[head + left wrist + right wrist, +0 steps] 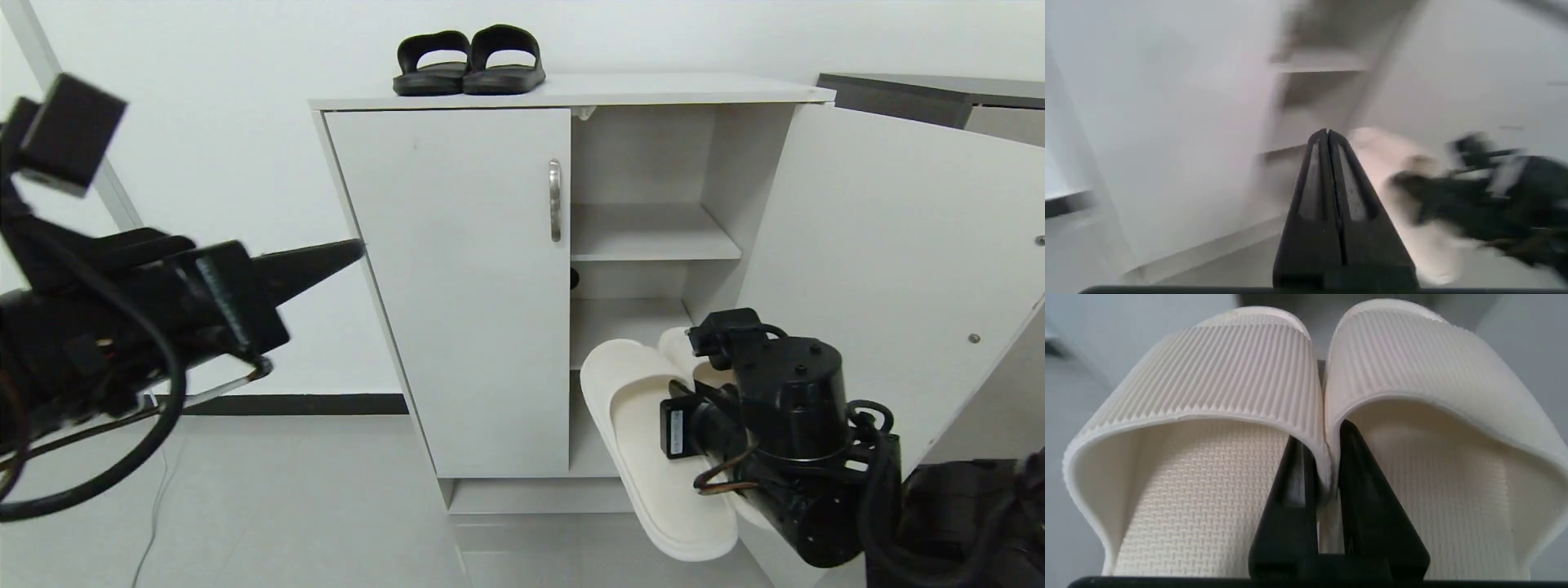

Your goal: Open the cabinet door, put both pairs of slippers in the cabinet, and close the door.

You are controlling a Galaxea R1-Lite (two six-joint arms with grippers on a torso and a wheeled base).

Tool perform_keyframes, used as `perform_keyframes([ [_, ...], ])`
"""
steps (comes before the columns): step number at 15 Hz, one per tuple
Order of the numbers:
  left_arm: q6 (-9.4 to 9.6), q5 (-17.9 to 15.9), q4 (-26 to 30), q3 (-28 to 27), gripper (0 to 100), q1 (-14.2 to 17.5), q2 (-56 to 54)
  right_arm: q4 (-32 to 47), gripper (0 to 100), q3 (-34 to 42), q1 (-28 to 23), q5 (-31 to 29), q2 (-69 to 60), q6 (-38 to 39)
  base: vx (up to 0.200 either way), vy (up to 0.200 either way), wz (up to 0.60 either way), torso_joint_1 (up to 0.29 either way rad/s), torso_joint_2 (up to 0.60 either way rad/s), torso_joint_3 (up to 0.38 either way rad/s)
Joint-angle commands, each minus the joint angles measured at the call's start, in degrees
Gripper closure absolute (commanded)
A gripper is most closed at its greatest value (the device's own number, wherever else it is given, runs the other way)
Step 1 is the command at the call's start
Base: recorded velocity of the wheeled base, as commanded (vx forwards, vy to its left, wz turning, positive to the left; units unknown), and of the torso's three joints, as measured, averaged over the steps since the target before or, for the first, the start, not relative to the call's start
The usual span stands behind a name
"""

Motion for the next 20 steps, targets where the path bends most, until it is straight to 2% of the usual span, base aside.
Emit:
perform_keyframes([
  [1, 4.58, 8.8, 3.3, 8.1, 100, 3.2, -12.7, -0.1, 100, -4.4, -0.9, -3.7, 5.6, 0.4, 0.0, 0.0, 0.0, 0.0, 0.0, 0.0],
  [2, 6.34, 13.2, 3.4, 11.7, 100, 4.7, -16.5, 0.0, 100, -5.2, -1.5, -4.7, 6.3, 1.2, 0.0, 0.0, 0.0, 0.0, 0.0, 0.0],
  [3, 7.13, 16.1, 3.5, 14.0, 100, 5.8, -18.9, 0.0, 100, -5.4, -1.8, -5.0, 6.7, 1.4, 0.0, 0.0, 0.0, 0.0, 0.0, 0.0],
  [4, 8.27, 20.8, 3.5, 19.7, 100, 7.5, -23.4, 0.0, 100, -5.4, -2.2, -5.4, 6.9, 1.4, 0.0, 0.0, 0.0, 0.0, 0.0, 0.0],
  [5, 8.36, 22.6, 3.7, 23.9, 100, 10.2, -28.4, 0.0, 100, -5.4, -2.2, -5.5, 7.0, 1.4, 0.0, 0.0, 0.0, 0.0, 0.0, 0.0],
  [7, 8.54, 22.6, 7.1, 30.6, 100, 20.5, -36.3, -0.1, 100, -5.2, -2.1, -5.6, 7.0, 1.4, 0.0, 0.0, 0.0, 0.0, 0.0, 0.0],
  [8, 8.71, 22.6, 8.5, 32.4, 100, 22.9, -38.6, -0.1, 100, -5.2, -2.1, -5.6, 7.0, 1.4, 0.0, 0.0, 0.0, 0.0, 0.0, 0.0],
  [9, 10.03, 22.5, 10.5, 35.4, 100, 25.1, -44.3, -0.1, 100, -5.2, -2.1, -5.6, 7.0, 1.4, 0.0, 0.0, 0.0, 0.0, 0.0, 0.0],
  [10, 10.47, 22.4, 12.6, 37.6, 100, 25.1, -48.7, -0.1, 100, -5.2, -2.1, -5.6, 7.4, 1.4, 0.0, 0.0, 0.0, 0.0, 0.0, 0.0],
  [13, 10.56, 22.4, 26.4, 40.2, 100, 25.4, -62.9, -0.1, 100, -5.1, -2.1, -5.6, 7.9, 1.5, 0.0, 0.0, 0.0, 0.0, 0.0, 0.0],
  [14, 10.73, 21.9, 28.0, 40.8, 100, 25.4, -64.8, -0.1, 100, -5.1, -2.1, -5.5, 8.0, 1.6, 0.0, 0.0, 0.0, 0.0, 0.0, 0.0],
  [15, 10.91, 19.5, 26.9, 41.2, 100, 25.8, -65.4, -0.1, 100, -5.1, -2.1, -5.4, 8.0, 1.6, 0.0, 0.0, 0.0, 0.0, 0.0, 0.0],
  [18, 14.51, 4.5, 21.4, 43.5, 100, 26.5, -67.0, -0.7, 100, -4.8, -2.1, -5.3, 8.0, 1.6, 0.0, 0.0, 0.0, 0.0, 0.0, 0.0],
  [20, 14.16, 2.8, 21.4, 43.6, 100, 26.5, -67.0, -1.0, 100, -4.7, -2.0, -5.4, 8.4, 1.6, 0.0, 0.0, 0.0, 0.0, 0.0, 0.0],
])
